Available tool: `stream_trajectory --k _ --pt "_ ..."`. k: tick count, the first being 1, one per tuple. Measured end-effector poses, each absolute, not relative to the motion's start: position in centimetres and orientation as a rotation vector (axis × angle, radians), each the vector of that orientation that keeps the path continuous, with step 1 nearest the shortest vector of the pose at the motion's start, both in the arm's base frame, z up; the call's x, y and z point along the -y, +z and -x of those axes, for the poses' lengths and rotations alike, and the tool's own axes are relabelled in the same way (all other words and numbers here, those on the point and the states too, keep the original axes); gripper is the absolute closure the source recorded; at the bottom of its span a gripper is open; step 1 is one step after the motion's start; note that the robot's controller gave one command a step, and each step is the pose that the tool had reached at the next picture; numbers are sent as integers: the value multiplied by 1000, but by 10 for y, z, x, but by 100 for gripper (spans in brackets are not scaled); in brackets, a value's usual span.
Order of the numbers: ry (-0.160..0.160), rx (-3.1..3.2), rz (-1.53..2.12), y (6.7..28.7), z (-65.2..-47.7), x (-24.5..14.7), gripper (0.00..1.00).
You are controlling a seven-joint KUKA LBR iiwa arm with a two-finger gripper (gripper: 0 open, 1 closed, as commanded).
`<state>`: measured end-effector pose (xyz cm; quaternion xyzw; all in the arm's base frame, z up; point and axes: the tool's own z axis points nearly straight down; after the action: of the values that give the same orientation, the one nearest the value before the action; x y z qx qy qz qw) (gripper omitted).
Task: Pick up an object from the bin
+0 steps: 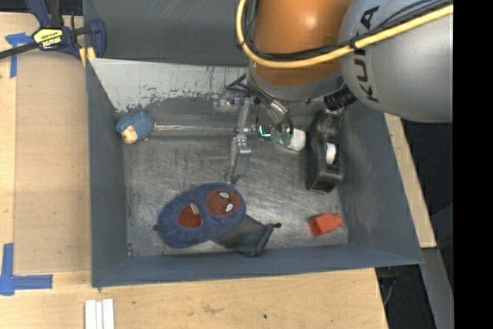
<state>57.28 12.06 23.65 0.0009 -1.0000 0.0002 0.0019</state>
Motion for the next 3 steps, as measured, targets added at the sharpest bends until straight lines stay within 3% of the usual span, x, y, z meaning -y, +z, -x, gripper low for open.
stream_trajectory --k 1,2,3 --pt "0 3141 -227 270 -580 -105 0" --pt "2 3031 -824 233 -566 -49 0" --pt "-6 2954 -1054 107 -508 -122 0"
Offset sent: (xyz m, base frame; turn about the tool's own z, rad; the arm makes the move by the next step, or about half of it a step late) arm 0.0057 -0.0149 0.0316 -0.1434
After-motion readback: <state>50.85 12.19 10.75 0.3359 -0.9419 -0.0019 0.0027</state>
